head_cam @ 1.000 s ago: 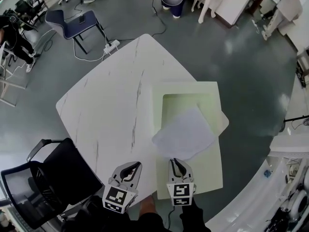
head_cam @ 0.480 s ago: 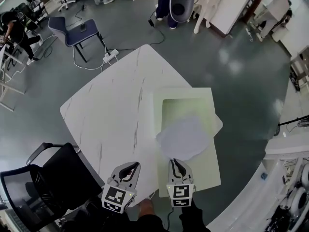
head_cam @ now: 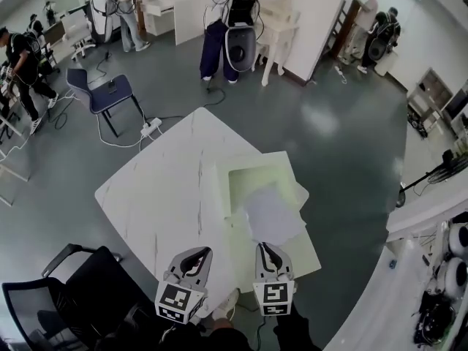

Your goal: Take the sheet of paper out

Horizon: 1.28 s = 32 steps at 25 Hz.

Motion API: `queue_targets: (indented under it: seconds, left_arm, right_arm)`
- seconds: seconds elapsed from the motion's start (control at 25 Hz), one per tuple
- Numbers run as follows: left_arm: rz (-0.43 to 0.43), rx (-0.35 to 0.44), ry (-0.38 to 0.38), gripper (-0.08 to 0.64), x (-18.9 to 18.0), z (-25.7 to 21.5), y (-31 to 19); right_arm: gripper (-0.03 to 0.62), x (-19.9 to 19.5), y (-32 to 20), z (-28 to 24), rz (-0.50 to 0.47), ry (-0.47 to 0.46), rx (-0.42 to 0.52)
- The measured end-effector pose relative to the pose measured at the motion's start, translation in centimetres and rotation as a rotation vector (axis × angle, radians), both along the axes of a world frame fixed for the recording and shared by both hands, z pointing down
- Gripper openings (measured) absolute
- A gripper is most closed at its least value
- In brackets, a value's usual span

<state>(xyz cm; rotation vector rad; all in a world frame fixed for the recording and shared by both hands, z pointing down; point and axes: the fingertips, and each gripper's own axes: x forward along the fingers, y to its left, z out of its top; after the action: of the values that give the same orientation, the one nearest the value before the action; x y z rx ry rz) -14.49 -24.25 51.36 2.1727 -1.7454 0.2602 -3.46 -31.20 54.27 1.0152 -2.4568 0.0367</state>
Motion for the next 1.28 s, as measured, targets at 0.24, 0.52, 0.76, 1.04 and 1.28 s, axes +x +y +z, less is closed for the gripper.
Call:
queue_targets:
  seconds: [0.24, 0.52, 0.76, 1.04, 1.28]
  left_arm:
    - [0.052, 0.087, -0.02, 0.025, 1.2, -4.8, 3.4]
    - [0.118, 0.163, -0.022, 0.025, 3.3, -8.5, 7.1]
    - [0.205, 0.193, -0.026, 0.025, 6.4, -9.8, 10.3]
    - [0.343, 0.211, -0.03, 0.025, 10.6, -10.3, 13.2]
    - [0.48, 0.197, -0.03, 0.025, 14.6, -9.5, 16.3]
  right_arm:
    - [0.037, 2.1, 3.9, -6.7, 0.059, -0.045, 0.106]
    - [0.037, 5.9, 9.1, -12.1, 0.152, -0.107, 0.19]
    - [0.037, 9.9, 14.4, -14.1, 0.246, -0.13, 0.237]
    - [0.037, 14.0, 19.8, -14.1, 0.374, -0.141, 0.247]
    - [0.037, 17.1, 24.1, -12.8, 0.491, -0.14, 0.237]
